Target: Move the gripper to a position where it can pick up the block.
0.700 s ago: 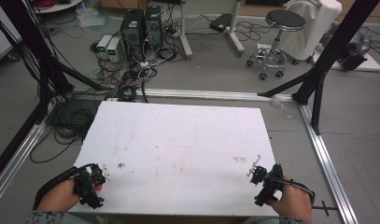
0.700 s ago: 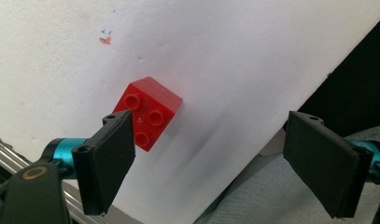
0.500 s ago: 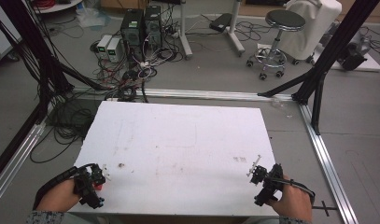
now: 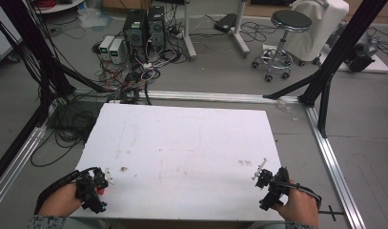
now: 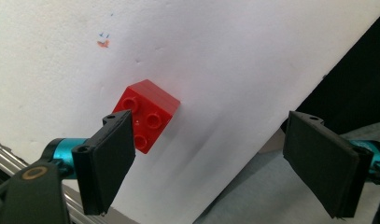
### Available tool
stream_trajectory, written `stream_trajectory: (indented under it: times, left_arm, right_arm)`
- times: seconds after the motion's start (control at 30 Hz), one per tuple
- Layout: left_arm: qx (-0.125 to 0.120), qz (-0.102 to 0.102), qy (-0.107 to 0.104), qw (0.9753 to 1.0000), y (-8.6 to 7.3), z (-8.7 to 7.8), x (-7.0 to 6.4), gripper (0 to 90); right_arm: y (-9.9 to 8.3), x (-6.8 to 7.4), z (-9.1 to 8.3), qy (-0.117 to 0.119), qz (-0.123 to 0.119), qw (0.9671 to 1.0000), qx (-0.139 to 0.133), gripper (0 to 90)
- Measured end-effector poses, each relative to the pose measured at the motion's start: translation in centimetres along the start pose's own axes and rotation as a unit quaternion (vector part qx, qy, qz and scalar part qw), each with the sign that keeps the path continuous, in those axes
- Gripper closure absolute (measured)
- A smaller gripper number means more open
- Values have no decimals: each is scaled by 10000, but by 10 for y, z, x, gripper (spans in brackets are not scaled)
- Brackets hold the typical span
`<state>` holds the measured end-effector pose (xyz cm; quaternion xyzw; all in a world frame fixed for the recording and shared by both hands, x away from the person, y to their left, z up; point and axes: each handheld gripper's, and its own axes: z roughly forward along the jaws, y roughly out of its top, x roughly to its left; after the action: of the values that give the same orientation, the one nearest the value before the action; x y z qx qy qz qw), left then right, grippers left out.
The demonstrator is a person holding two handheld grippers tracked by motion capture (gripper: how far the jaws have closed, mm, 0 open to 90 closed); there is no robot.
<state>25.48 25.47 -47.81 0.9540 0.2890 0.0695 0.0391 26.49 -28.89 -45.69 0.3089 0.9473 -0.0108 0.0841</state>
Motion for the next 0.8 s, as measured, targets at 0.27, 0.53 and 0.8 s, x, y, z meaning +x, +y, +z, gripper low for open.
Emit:
stream_trajectory:
  times: [0.27, 0.53, 0.8]
  left_arm:
    - [24, 55, -25, 10000, 1, 2, 0, 172]
    - [38, 144, -51, 9999, 2, 3, -2, 173]
    - [49, 308, -139, 9994, 3, 7, -3, 175]
  right_arm:
    - [1, 0, 0, -29, 3, 10000, 2, 52]
    - [0, 0, 1, 1, 21, 10000, -8, 52]
    - [1, 1, 2, 11, 0, 10000, -26, 52]
